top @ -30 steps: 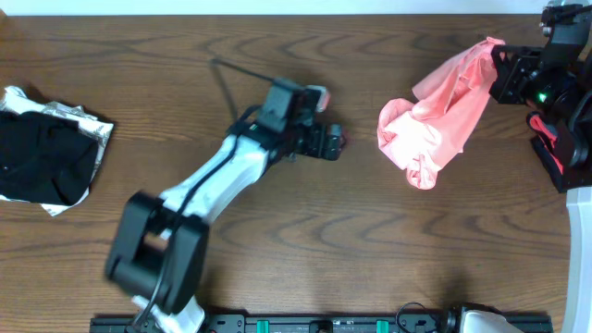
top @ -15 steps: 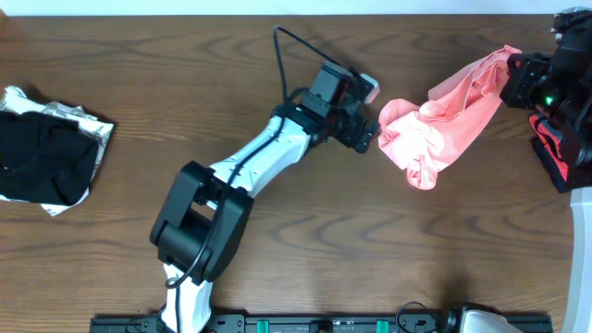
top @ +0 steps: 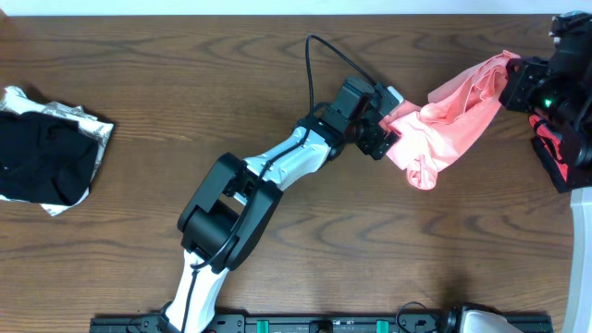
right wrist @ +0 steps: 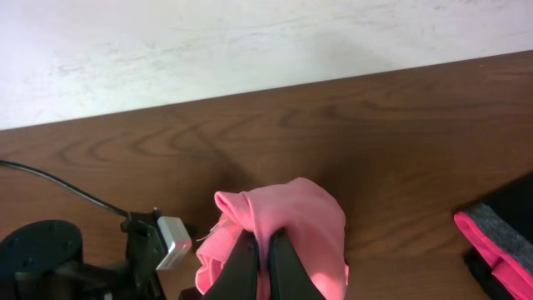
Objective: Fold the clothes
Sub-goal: 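Reach the left gripper to the hanging shirt and grasp its edge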
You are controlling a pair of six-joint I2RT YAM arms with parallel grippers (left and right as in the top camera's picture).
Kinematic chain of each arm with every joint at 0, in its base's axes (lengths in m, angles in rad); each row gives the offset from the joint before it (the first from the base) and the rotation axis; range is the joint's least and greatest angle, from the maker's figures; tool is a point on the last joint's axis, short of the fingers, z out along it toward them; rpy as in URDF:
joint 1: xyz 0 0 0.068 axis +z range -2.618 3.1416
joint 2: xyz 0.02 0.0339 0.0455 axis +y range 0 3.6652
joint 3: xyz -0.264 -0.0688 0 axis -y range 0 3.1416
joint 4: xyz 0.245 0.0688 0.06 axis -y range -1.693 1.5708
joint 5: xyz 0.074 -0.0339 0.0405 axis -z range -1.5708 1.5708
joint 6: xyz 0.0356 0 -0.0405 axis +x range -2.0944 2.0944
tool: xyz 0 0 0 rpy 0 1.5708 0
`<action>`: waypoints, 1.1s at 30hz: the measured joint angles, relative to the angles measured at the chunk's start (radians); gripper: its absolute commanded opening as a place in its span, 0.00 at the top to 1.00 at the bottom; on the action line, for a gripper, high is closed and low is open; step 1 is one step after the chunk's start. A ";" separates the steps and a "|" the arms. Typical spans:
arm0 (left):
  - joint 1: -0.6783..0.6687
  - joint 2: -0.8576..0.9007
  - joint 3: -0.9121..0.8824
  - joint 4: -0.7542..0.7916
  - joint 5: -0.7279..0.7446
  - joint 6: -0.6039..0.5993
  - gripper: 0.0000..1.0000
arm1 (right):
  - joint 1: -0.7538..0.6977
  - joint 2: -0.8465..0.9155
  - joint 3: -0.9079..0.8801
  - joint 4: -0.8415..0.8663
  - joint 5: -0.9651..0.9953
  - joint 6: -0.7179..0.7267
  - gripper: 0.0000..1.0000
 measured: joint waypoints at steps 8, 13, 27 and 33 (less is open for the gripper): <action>0.000 0.053 0.000 0.110 0.000 0.008 0.28 | 0.000 0.000 0.000 -0.003 0.001 0.000 0.99; 0.000 0.072 0.000 0.149 0.000 0.008 0.51 | 0.000 0.000 0.000 -0.004 0.002 0.000 0.99; -0.060 0.100 0.000 0.217 0.011 0.010 0.45 | 0.000 0.000 0.000 -0.006 0.003 0.000 0.99; -0.060 0.126 0.000 0.200 0.016 0.009 0.38 | 0.000 0.000 0.000 -0.007 0.003 0.000 0.99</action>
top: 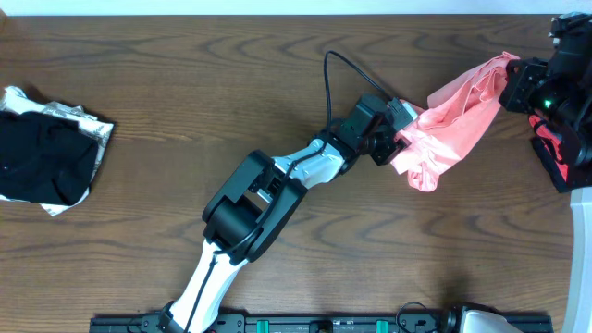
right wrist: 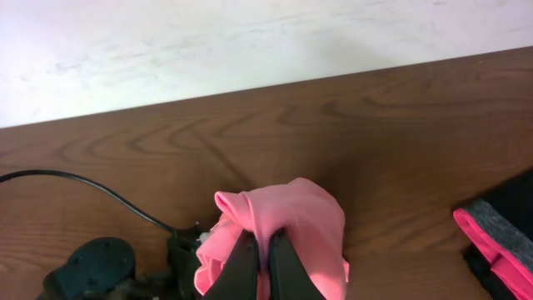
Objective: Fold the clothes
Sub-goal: 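Reach the left gripper to the hanging shirt and grasp its edge, then stretch the shirt between both grippers, pulling left gripper leftward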
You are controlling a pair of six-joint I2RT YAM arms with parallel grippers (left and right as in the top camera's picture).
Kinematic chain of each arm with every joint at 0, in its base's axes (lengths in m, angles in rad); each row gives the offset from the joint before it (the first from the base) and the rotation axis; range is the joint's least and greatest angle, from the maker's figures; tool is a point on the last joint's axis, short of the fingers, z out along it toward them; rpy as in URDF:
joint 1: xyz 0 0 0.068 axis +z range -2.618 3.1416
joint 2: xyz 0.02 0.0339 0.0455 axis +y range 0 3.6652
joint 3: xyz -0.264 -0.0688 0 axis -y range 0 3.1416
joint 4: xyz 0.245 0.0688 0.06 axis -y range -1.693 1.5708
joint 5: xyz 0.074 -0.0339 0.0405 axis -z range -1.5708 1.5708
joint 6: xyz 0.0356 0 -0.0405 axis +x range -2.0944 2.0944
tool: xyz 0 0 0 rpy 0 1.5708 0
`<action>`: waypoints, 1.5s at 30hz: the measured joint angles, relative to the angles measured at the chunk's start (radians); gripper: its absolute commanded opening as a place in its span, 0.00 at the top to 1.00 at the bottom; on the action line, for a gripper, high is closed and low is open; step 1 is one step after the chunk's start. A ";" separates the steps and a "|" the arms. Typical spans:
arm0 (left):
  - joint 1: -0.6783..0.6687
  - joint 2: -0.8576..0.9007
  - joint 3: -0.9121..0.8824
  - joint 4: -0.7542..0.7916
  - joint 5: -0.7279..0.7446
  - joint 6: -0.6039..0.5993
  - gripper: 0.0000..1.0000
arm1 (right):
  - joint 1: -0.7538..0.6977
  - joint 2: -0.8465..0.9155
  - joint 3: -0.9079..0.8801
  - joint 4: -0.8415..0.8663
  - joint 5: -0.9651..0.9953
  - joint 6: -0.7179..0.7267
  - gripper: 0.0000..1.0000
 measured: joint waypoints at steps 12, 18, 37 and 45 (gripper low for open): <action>0.000 0.000 0.000 0.007 0.044 -0.002 0.94 | 0.000 0.000 0.000 0.000 0.000 0.000 0.99; 0.002 -0.005 0.000 -0.043 0.068 -0.032 0.94 | 0.000 0.000 0.000 0.000 0.009 0.000 0.99; 0.328 -0.647 0.000 -0.586 -0.102 -0.108 0.94 | 0.000 0.000 0.002 0.011 0.024 0.005 0.99; 0.381 -0.771 0.000 -0.718 -0.118 -0.108 0.94 | 0.000 0.005 0.003 -0.040 0.024 0.115 0.99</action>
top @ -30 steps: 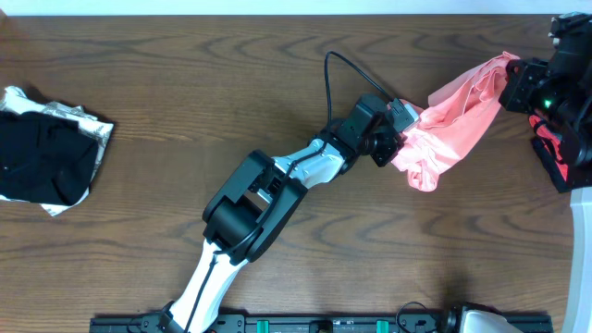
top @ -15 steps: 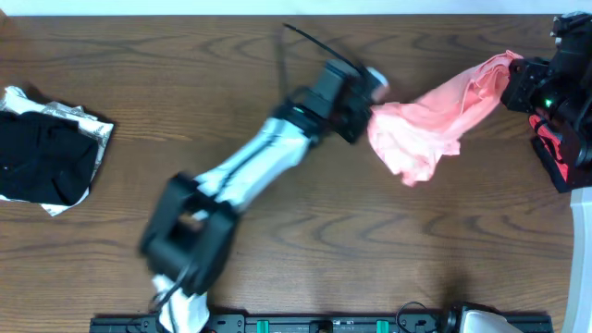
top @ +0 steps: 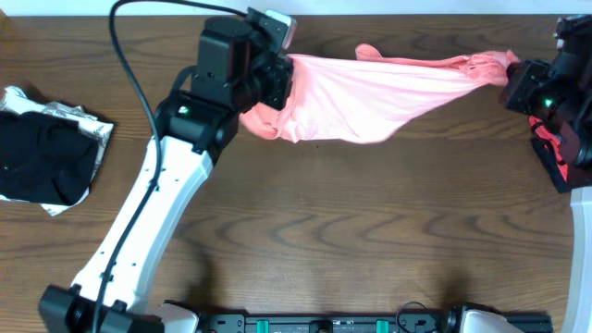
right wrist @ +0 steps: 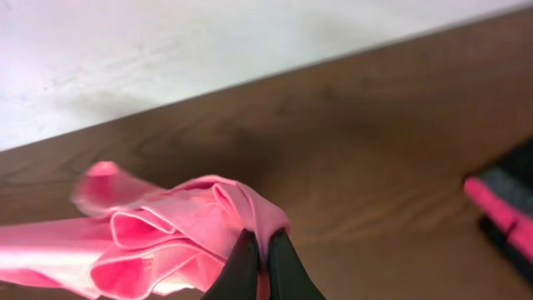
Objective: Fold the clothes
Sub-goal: 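Stretch the shirt between both grippers, pulling left gripper leftward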
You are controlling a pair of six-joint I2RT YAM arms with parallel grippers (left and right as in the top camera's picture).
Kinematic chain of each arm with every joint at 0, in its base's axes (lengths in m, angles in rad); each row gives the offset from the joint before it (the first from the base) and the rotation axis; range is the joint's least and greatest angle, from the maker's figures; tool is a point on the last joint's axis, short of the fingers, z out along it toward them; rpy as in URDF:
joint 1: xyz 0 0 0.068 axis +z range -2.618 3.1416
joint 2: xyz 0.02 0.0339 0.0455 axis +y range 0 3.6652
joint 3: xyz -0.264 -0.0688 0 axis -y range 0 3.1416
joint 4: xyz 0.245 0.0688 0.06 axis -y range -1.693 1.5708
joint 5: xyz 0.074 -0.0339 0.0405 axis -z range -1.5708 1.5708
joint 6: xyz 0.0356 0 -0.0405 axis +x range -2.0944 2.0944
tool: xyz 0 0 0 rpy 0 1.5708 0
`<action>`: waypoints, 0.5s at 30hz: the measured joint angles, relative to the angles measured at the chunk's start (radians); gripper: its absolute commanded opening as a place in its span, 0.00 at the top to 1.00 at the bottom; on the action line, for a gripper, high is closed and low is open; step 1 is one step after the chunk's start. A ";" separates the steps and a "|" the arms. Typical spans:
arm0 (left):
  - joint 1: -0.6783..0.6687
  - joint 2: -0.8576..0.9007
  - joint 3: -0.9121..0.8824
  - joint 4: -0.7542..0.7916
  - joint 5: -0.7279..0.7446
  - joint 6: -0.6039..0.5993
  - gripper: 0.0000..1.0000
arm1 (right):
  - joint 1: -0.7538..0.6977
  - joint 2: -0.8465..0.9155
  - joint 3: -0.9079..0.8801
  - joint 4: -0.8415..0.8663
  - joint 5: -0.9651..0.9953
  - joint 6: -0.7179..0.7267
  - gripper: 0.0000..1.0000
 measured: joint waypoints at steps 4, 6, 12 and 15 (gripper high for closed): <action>0.009 -0.036 0.000 -0.103 -0.047 0.000 0.94 | 0.000 0.030 0.001 -0.083 0.002 0.054 0.99; 0.009 -0.048 0.000 -0.144 -0.085 0.000 0.94 | 0.000 0.056 0.001 -0.111 0.005 0.069 0.99; 0.009 -0.057 0.000 -0.211 -0.153 0.000 0.94 | 0.000 0.131 0.001 -0.131 0.005 0.089 0.99; 0.010 -0.057 0.000 -0.179 -0.183 0.000 0.94 | 0.000 0.161 0.001 -0.091 0.004 0.092 0.99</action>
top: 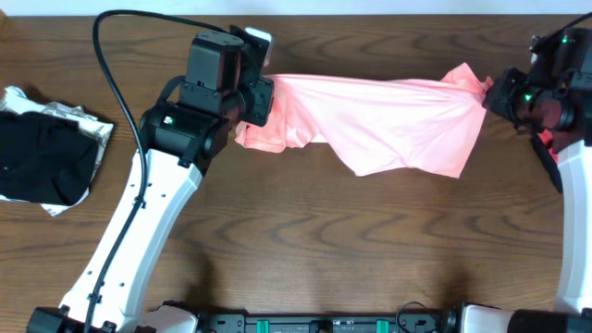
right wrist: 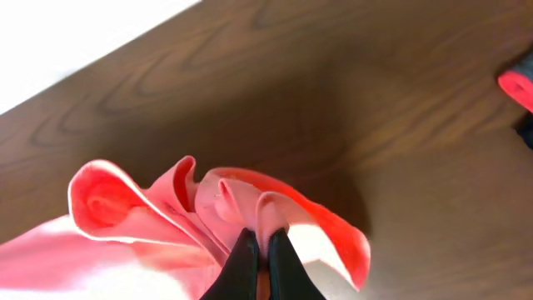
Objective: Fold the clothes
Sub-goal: 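Stretch the shirt between both grippers, pulling left gripper leftward, then lay the shirt down on the table center and release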
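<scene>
A pink garment (top: 379, 116) hangs stretched across the back half of the table between both arms. My left gripper (top: 262, 100) holds its left end, where the cloth bunches below the fingers. At the right end my right gripper (top: 487, 91) is shut on a gathered fold; in the right wrist view the black fingers (right wrist: 265, 250) pinch the pink cloth (right wrist: 166, 217) between them. The lower edge of the garment droops toward the wood at the right.
A black garment on a silvery white cloth (top: 46, 157) lies at the table's left edge. A dark item with pink trim (right wrist: 520, 87) sits at the far right edge, near my right arm. The left arm's cable (top: 120, 37) loops over the back left.
Both grippers came a little toward the front of the table with the garment still held. The cloth now hangs lower and spreads wider, with its right part drooping.
The pink garment first hung bunched at the right, held by my right gripper, with my left gripper at its lower left end. Then my left gripper had it far left at the table's back, stretching it out. Now it is spread between both arms, slightly nearer.
</scene>
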You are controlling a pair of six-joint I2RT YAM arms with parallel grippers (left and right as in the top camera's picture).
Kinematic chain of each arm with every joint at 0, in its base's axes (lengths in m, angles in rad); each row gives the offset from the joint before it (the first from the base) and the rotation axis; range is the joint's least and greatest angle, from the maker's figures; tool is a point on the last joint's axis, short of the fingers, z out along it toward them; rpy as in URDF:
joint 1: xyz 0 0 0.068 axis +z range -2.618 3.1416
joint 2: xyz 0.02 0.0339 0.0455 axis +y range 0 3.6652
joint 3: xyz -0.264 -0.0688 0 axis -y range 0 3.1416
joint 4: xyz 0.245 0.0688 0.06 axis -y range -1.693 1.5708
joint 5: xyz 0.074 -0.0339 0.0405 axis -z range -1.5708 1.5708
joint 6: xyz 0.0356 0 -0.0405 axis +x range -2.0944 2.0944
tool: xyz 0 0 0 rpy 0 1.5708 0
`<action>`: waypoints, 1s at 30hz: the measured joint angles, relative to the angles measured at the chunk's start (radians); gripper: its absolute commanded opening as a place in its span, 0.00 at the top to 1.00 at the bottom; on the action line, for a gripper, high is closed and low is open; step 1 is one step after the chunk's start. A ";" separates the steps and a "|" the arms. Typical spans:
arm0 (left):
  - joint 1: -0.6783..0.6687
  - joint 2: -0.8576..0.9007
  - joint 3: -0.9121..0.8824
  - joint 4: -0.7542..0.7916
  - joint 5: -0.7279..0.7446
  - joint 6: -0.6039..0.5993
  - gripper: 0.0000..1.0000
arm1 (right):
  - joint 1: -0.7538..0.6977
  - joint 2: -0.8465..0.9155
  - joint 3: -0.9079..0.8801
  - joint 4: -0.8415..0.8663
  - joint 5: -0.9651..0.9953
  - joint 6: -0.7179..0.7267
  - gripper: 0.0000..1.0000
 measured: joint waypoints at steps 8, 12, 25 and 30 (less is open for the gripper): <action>0.025 0.104 0.002 0.369 -0.055 0.075 0.94 | 0.004 0.093 0.000 0.295 -0.006 0.000 0.99; 0.050 0.217 0.003 0.523 -0.060 0.116 0.94 | 0.005 0.132 0.000 0.420 -0.006 0.001 0.99; 0.046 0.274 0.005 0.013 0.160 0.066 0.94 | -0.014 0.186 0.005 -0.038 0.187 -0.007 0.99; 0.011 0.242 0.005 -0.204 0.329 0.034 0.94 | -0.061 0.188 0.005 -0.189 0.273 -0.006 0.75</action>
